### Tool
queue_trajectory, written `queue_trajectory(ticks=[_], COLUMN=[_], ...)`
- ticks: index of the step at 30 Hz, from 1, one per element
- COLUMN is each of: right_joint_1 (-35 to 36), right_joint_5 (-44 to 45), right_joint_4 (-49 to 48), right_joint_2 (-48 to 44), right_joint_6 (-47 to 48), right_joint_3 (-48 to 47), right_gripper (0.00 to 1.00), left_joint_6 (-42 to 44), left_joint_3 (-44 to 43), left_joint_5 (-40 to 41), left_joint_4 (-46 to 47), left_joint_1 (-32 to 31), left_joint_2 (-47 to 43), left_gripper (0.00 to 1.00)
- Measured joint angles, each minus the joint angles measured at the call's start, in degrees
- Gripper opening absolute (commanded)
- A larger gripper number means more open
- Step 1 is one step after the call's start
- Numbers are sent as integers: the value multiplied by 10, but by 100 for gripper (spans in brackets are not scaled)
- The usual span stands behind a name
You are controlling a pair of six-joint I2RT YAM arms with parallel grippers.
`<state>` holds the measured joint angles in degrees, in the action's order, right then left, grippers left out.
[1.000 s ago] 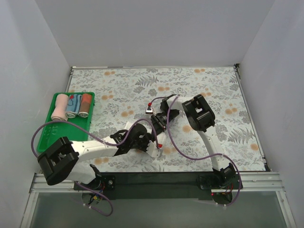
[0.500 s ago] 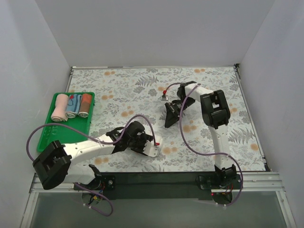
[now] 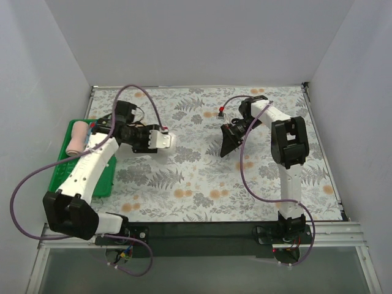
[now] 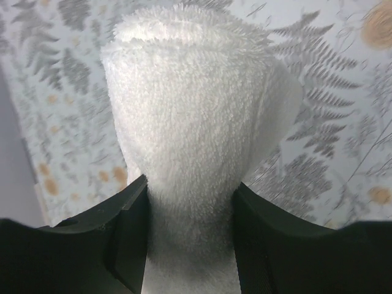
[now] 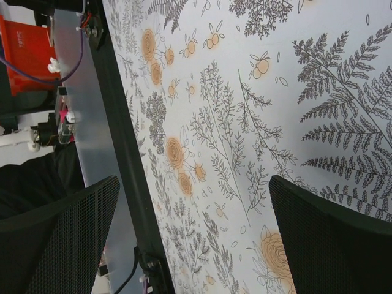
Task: Roll the towels
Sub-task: Place the rolled towel into the container
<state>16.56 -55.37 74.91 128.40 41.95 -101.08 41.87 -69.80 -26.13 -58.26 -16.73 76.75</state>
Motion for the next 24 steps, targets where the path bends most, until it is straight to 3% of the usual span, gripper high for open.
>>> queue_trajectory(ticks=[5,9,12,16,24], right_joint_1=[0,0,0,0,0], right_joint_5=[0,0,2,7,13], right_joint_4=[0,0,0,0,0], right_joint_2=[-10,-13,-14,-15,-26], right_joint_6=[-8,-15,-20,-28,-38], right_joint_3=[1,2,3,3,7], right_gripper=[98,99,99,99,99], left_joint_6=[165,318,416,417,418], left_joint_3=[-66,-69,-67,-63,-24], left_joint_5=[-49,-81,-91,-98,-94], left_joint_4=[-86,-142,-161,-177,-179], left_joint_1=[177,364,465,538,617], left_joint_2=[-8,4,23,53,143], left_gripper=[0,0,0,0,0])
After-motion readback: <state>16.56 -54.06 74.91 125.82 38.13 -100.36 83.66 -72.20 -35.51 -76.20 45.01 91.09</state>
